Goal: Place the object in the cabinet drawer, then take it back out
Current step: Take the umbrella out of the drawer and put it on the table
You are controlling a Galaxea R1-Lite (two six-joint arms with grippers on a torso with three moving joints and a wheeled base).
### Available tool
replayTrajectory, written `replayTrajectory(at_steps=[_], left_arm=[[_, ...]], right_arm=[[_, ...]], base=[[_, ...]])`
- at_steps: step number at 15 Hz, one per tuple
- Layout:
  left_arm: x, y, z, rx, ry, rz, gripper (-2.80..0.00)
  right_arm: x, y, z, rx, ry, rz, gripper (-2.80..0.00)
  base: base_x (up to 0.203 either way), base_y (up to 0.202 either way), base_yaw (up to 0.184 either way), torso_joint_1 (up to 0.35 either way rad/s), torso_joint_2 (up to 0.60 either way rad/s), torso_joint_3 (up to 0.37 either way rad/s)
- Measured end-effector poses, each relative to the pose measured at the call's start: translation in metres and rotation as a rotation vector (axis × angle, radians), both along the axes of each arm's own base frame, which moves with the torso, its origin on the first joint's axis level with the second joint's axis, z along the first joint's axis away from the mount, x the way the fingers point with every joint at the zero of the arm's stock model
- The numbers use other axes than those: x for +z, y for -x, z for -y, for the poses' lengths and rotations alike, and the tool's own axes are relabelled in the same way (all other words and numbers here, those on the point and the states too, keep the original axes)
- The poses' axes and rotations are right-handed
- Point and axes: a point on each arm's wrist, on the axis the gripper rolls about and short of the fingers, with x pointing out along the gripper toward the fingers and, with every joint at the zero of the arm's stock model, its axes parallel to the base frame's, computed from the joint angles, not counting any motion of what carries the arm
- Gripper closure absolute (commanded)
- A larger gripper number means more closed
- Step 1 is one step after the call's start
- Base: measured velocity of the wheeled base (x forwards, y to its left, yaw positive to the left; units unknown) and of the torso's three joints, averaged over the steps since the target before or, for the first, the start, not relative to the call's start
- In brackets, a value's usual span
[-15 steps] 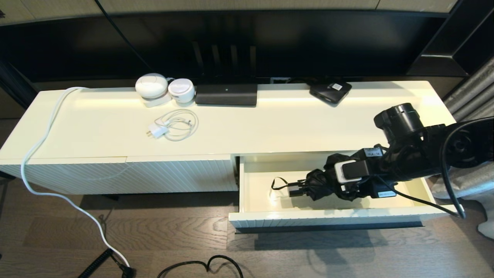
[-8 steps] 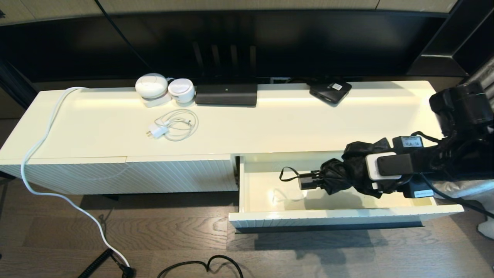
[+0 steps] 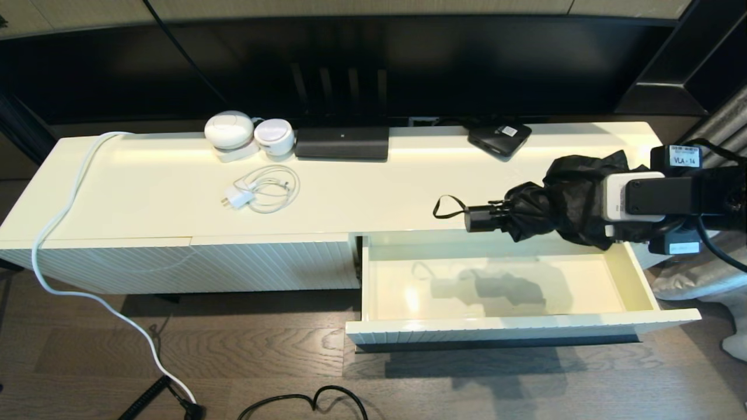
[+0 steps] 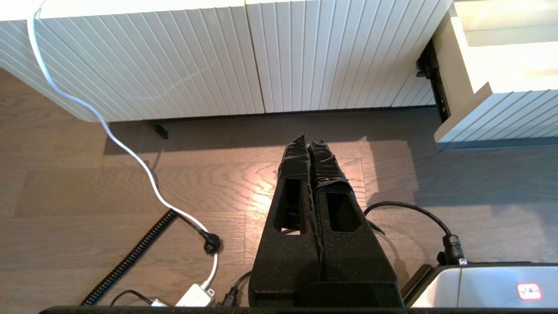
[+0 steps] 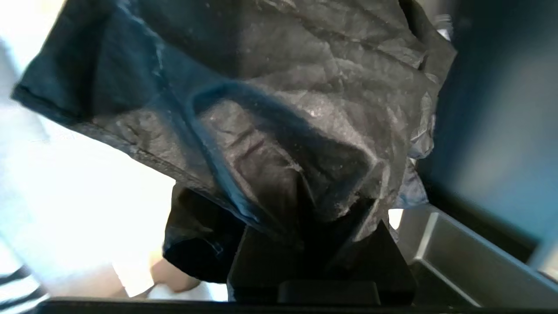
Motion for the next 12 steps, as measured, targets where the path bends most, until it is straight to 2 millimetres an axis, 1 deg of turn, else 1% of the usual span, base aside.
replayTrajectory(at_steps=[2,6,10,12], left_arm=[[0.000,0.000,0.000,0.000,0.000,-0.001,0.00],[0.000,0.000,0.000,0.000,0.000,0.000,0.00],[0.000,0.000,0.000,0.000,0.000,0.000,0.00],[0.000,0.000,0.000,0.000,0.000,0.000,0.00]], right_arm=[[0.004,-0.018,-0.002,-0.006,-0.014,0.062,0.00],[-0.003,-0.061,-0.009,-0.016,-0.025,0.122,0.00],[-0.022,-0.099,-0.010,-0.032,-0.016,0.114,0.00],[-0.032,-0.115,-0.010,-0.038,-0.015,0.120,0.00]], base=[[0.000,0.000,0.000,0.000,0.00,0.000],[0.000,0.000,0.000,0.000,0.00,0.000],[0.000,0.000,0.000,0.000,0.00,0.000],[0.000,0.000,0.000,0.000,0.00,0.000]])
